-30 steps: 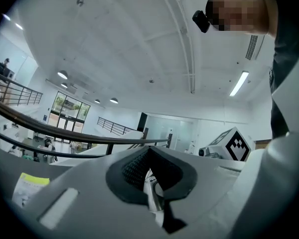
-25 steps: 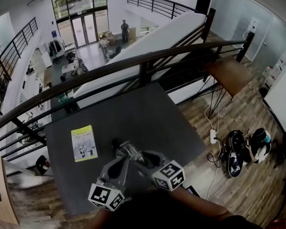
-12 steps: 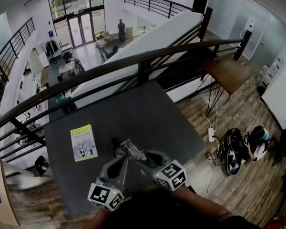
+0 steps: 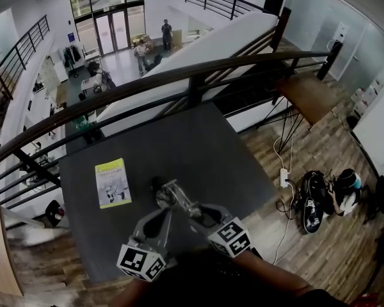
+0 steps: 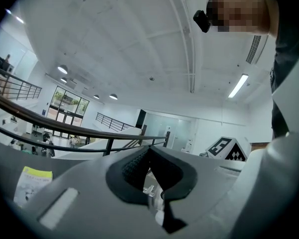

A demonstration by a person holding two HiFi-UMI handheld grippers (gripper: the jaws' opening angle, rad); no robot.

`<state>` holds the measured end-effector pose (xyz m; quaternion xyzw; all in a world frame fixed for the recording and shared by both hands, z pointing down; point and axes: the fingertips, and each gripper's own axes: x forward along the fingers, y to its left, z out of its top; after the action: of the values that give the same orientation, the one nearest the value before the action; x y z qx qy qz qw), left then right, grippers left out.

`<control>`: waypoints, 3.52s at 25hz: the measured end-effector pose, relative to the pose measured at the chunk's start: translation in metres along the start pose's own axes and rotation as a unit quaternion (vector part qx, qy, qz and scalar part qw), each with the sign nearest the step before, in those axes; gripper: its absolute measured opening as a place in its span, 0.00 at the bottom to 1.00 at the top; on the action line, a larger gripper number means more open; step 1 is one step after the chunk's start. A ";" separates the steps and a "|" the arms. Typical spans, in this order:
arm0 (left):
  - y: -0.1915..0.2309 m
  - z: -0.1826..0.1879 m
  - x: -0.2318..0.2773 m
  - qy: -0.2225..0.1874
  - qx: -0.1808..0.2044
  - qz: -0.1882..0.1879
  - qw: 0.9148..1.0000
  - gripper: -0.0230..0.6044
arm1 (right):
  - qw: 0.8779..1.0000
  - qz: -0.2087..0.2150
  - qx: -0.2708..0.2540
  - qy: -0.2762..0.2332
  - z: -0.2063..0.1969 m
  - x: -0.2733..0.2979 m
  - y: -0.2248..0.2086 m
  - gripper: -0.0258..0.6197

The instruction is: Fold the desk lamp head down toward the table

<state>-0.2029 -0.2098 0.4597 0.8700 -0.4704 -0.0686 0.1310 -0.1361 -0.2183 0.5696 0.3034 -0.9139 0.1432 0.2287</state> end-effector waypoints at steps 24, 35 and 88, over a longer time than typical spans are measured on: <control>0.016 -0.003 -0.022 0.001 -0.014 0.030 0.999 0.04 | 0.988 -0.016 -0.061 0.139 -0.150 0.080 -0.006 0.34; 0.024 -0.006 -0.026 0.010 -0.009 0.049 0.999 0.04 | 0.988 -0.024 -0.060 0.142 -0.174 0.116 -0.016 0.34; -0.158 -0.033 -0.020 -0.059 0.030 0.158 0.985 0.04 | 0.953 0.250 -0.079 -0.150 -0.004 -0.165 0.056 0.04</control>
<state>-0.0798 -0.1051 0.4446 0.7828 -0.6105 -0.0844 0.0857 -0.0521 -0.0927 0.4828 0.0643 -0.9926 0.0765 0.0693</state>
